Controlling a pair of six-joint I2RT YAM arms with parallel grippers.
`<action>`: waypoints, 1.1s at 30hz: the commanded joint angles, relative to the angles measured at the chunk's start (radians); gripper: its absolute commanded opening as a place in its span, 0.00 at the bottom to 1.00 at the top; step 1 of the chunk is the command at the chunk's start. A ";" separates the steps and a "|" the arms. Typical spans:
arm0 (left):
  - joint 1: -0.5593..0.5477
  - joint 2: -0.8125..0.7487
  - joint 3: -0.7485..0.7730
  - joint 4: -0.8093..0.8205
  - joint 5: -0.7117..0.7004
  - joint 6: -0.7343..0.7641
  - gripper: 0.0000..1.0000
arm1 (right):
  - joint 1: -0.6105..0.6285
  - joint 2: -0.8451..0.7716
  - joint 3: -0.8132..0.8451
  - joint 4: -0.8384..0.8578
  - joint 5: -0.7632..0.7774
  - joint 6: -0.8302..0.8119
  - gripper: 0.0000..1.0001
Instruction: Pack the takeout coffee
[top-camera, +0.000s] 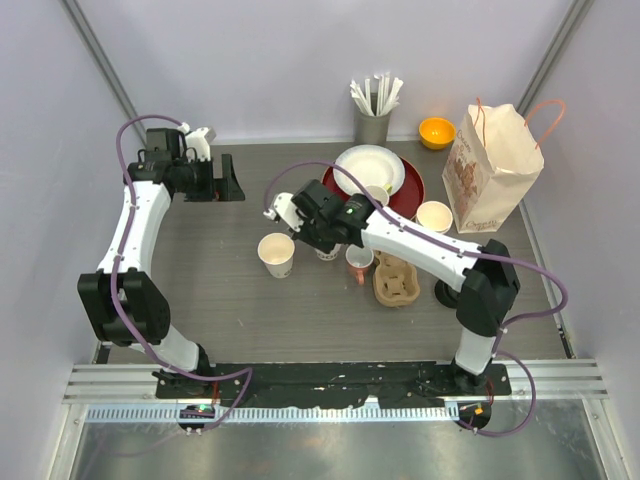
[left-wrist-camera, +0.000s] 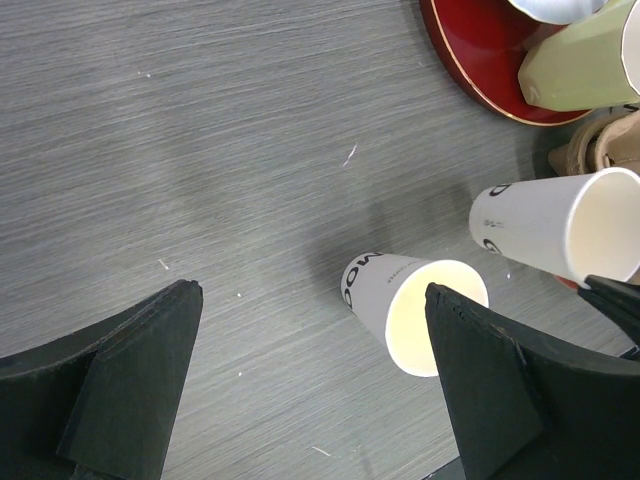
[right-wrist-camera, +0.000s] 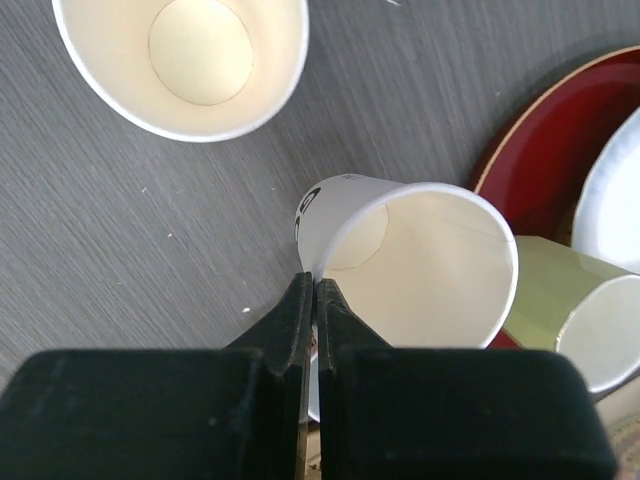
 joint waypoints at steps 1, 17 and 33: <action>0.006 -0.025 0.033 -0.003 0.000 0.020 0.98 | 0.000 0.024 0.001 0.064 -0.052 0.001 0.01; 0.005 -0.029 0.032 -0.004 0.002 0.023 0.98 | 0.000 -0.008 -0.119 0.121 -0.103 0.073 0.01; 0.005 -0.032 0.033 -0.004 0.002 0.026 0.98 | 0.003 -0.045 -0.111 0.086 -0.142 0.104 0.01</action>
